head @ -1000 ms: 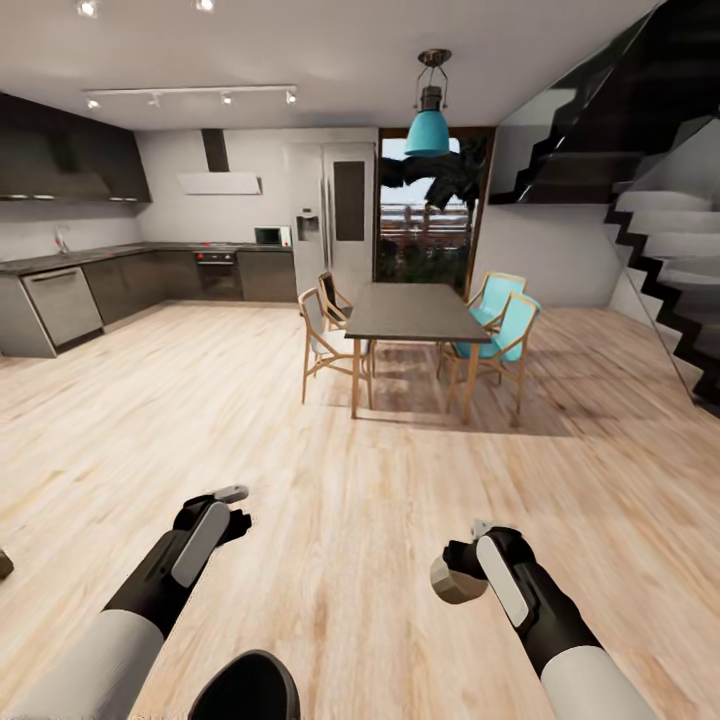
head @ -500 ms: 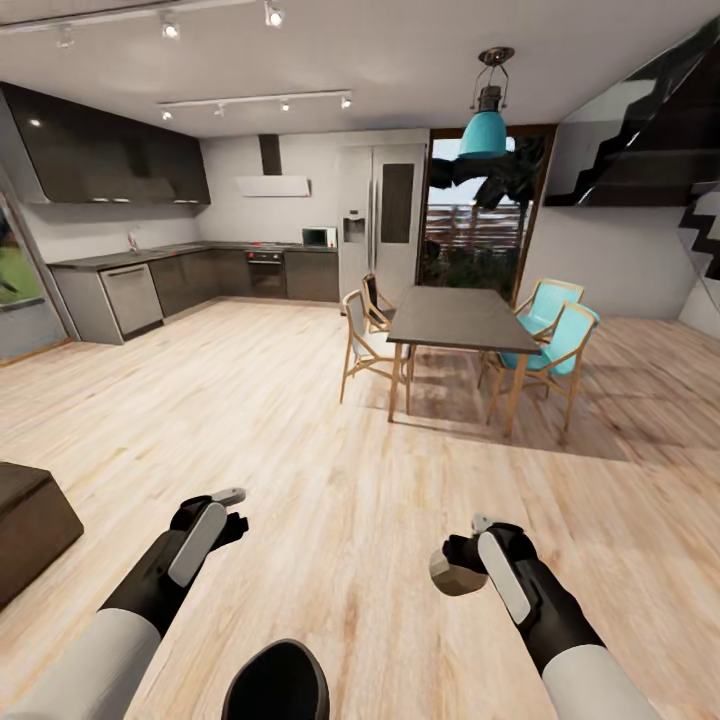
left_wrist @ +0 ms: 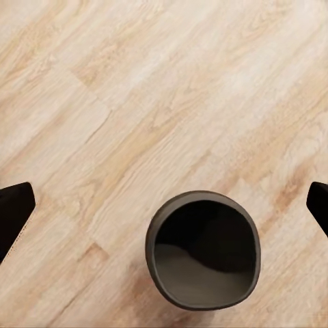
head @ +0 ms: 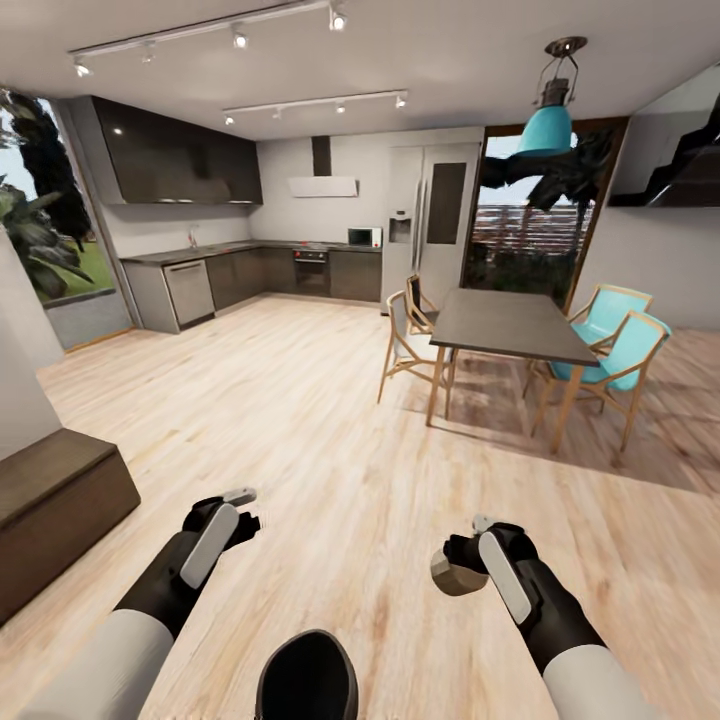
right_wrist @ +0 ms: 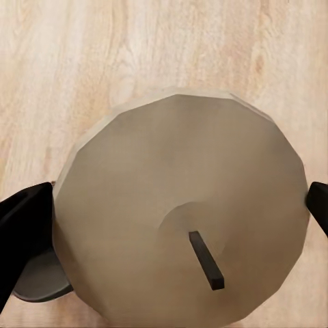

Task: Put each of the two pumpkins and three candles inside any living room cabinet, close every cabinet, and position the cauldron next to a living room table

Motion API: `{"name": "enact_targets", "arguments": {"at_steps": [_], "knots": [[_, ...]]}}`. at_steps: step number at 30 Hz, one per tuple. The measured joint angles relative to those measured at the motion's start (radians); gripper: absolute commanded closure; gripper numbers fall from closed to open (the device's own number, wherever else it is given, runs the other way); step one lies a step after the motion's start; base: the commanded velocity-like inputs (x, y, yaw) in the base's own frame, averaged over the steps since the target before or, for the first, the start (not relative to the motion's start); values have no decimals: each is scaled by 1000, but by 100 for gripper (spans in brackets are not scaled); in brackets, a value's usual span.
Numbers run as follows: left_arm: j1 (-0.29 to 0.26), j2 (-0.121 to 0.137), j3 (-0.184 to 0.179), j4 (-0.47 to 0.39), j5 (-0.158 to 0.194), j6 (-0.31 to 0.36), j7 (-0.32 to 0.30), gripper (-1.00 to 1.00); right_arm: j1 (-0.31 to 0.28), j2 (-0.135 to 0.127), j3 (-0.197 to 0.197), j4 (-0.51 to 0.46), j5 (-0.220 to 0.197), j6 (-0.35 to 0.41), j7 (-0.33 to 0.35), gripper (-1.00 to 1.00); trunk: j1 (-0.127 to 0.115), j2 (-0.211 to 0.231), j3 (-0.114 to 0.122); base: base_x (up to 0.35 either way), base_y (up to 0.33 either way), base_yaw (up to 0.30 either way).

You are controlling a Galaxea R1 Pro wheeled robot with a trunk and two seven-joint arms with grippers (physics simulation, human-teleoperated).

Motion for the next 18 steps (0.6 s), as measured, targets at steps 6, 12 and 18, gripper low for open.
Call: {"name": "enact_targets", "arguments": {"at_steps": [6, 12, 18], "knots": [[0, 3, -3, 0, 0, -1, 0, -100, 0, -1, 0, 0, -3, -1, 0, 100, 0, 0, 0, -112, 100, 284], [1, 0, -6, -1, -1, -1, 1, -100, 0, -2, 0, 0, -4, -2, 0, 100, 0, 0, 0, -93, 228, 284], [1, 0, -6, 1, -1, -1, 2, -100, 0, 1, 1, 1, -4, -3, 0, 100, 0, 0, 0, -175, 290, 284]]}}
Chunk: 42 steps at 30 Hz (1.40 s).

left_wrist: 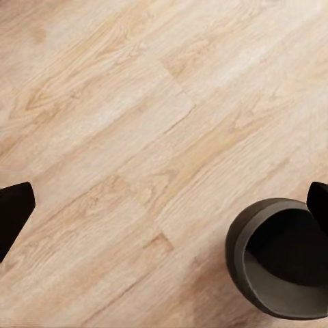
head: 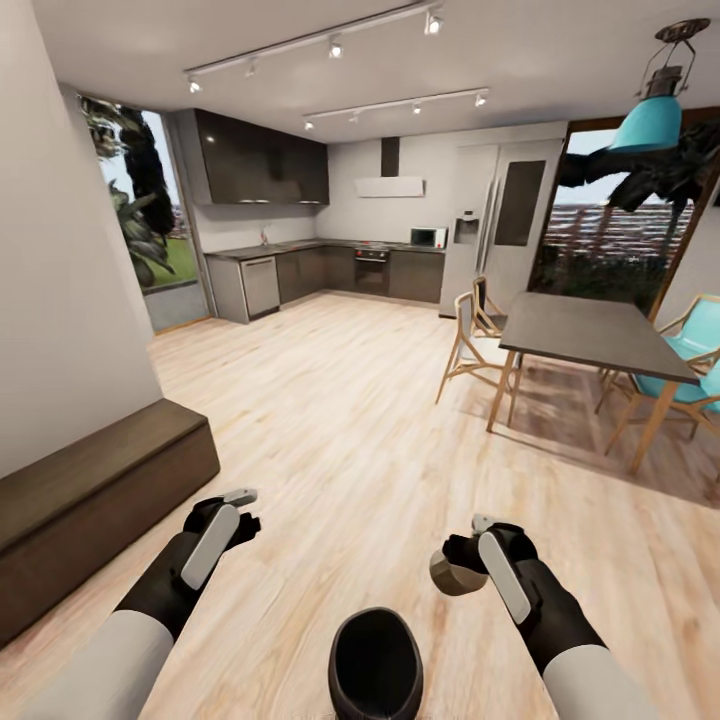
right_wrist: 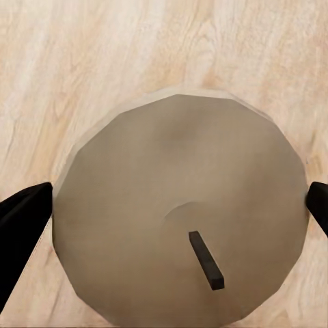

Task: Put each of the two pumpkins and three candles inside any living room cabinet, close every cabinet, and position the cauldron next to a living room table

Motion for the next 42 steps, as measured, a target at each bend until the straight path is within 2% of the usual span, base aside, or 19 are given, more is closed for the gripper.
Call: {"name": "enact_targets", "arguments": {"at_steps": [8, 18, 36, 42], "knots": [[0, 0, 0, 0, -1, 0, 0, -100, 0, 5, 1, 2, 1, 0, 0, 100, 0, 0, 0, -245, 236, 284], [0, -1, -2, -3, -1, 0, 0, -100, 0, 8, 2, 2, 3, 0, 0, 100, 0, 0, 0, -44, 28, 284], [0, -1, 3, -3, 1, 4, -1, -100, 0, 10, 3, 0, 4, 0, -4, 100, -69, 126, 56, 0, 0, 284], [1, -1, 1, -3, 1, 0, -1, -100, 0, 11, 3, 1, 3, 0, -3, 100, -69, 126, 56, 0, 0, 284]]}}
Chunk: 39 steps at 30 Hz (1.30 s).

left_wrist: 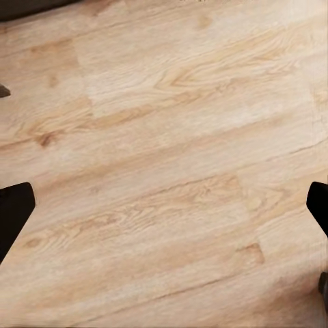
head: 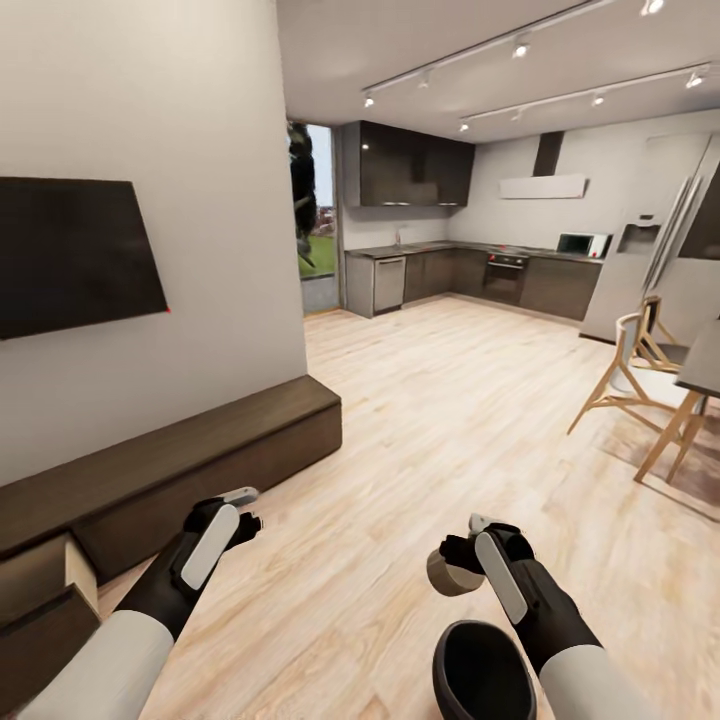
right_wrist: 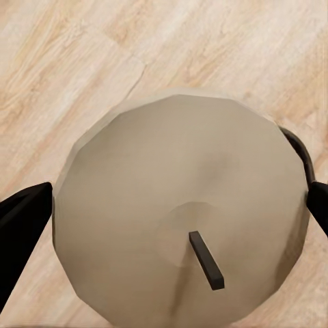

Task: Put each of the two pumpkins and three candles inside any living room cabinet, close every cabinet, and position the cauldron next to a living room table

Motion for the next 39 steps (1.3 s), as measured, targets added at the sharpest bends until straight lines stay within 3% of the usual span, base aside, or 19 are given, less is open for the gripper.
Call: {"name": "enact_targets", "arguments": {"at_steps": [19, 24, 28, 29, 39], "knots": [[0, -5, -3, -1, 0, -1, 0, -100, 0, -1, 0, 1, 0, -3, 1, 100, 0, 0, 0, 0, 137, 284], [0, -61, -6, -1, -1, 0, 2, -100, 0, 0, 0, 1, 0, -4, 2, 100, -15, 28, 12, 0, 3, 284], [0, -137, -8, 12, -8, -2, 4, -100, 0, 0, 1, 1, 0, -5, 3, 100, -31, 56, 25, 0, 0, 284], [0, -145, -8, 20, -10, -2, 4, -100, 0, 0, 1, 1, 0, -5, 4, 100, -34, 63, 28, 0, 0, 284], [0, -154, -10, 63, -15, -2, 3, -100, 0, -1, 2, 3, 0, -10, 5, 100, -73, 133, 63, 0, 0, 280]]}}
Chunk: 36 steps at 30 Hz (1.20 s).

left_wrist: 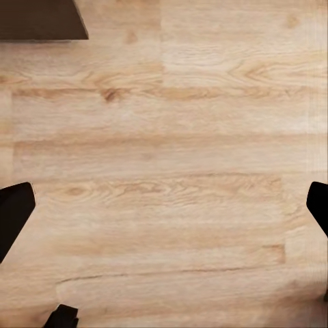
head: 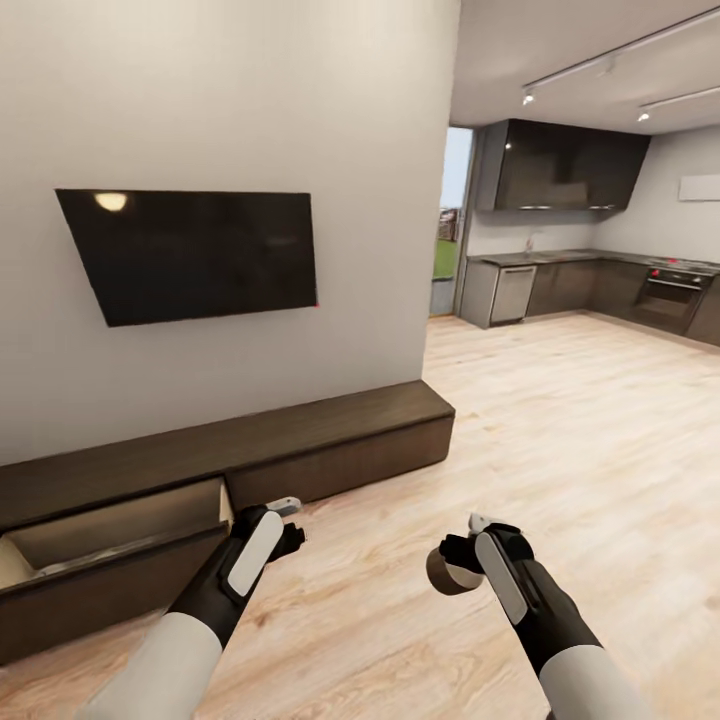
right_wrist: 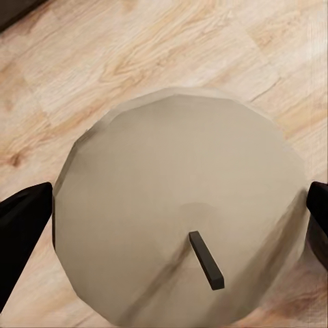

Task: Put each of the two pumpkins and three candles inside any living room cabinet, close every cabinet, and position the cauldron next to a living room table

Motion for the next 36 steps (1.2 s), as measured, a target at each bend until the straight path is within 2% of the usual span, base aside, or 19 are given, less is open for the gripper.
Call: {"name": "enact_targets", "arguments": {"at_steps": [10, 13, 21, 25, 27, 29, 33, 36], "knots": [[0, 10, -2, 0, -3, 2, -1, -100, 0, 1, 0, 0, 1, -2, 1, 100, -38, 70, 41, 0, 0, 256], [0, 35, -1, 0, -3, 3, -1, -100, 0, 0, 0, -2, 1, -2, 2, 100, -50, 91, 53, 0, 0, 255], [0, 74, 4, -1, 4, 13, -4, -100, 0, 0, 0, -4, 1, -1, 2, 100, -81, 147, 86, 0, 0, 252], [0, 102, 6, -13, 11, 53, -5, -100, 0, 0, 0, -4, 1, 0, 2, 100, -96, 175, 102, 0, 0, 247], [0, 122, 9, -29, 12, 73, -6, -100, 0, 0, 0, -4, 1, 1, 2, 100, -104, 189, 111, 0, 0, 247], [0, 154, 11, -38, 14, 83, -10, -100, 0, 0, -1, -4, 1, 1, 2, 100, -111, 203, 119, 0, 0, 247], [0, 205, 49, -44, 14, 93, -97, -100, 1, -4, -1, -4, 1, 3, 3, 100, -127, 231, 136, 0, 0, 247], [0, 256, 83, -45, 13, 103, -156, -100, 2, -1, -2, -4, 0, 4, 3, 100, -127, 232, 139, 0, 0, 247]]}}
